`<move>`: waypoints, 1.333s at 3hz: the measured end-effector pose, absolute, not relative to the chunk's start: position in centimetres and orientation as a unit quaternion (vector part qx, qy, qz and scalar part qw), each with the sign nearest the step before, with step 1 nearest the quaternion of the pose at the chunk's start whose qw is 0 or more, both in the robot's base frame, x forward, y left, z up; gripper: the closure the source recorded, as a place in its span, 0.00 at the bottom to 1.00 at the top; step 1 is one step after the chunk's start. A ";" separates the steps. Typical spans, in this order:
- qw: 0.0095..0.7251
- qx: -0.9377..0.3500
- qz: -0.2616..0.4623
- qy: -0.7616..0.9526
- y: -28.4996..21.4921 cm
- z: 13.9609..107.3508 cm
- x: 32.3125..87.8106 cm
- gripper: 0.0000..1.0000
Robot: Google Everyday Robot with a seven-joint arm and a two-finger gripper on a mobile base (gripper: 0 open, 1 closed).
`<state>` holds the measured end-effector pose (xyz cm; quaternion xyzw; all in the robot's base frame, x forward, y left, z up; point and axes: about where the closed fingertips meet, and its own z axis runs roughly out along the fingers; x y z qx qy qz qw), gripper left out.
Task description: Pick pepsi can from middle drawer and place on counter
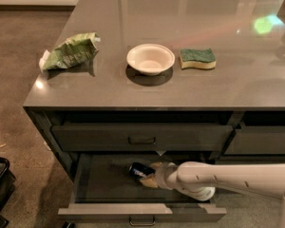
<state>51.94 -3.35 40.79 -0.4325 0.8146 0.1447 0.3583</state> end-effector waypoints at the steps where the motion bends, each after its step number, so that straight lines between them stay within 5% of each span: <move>1: 0.361 -0.417 0.138 0.823 -7.8 46.6 50.1 1.00; 3: 0.352 -0.334 0.056 0.873 -15.2 54.6 40.1 1.00; 4: 0.352 -0.334 0.056 0.873 -15.2 54.6 40.1 1.00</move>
Offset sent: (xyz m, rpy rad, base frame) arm -0.1287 -0.1438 0.1626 -0.1522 -0.0112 -0.3175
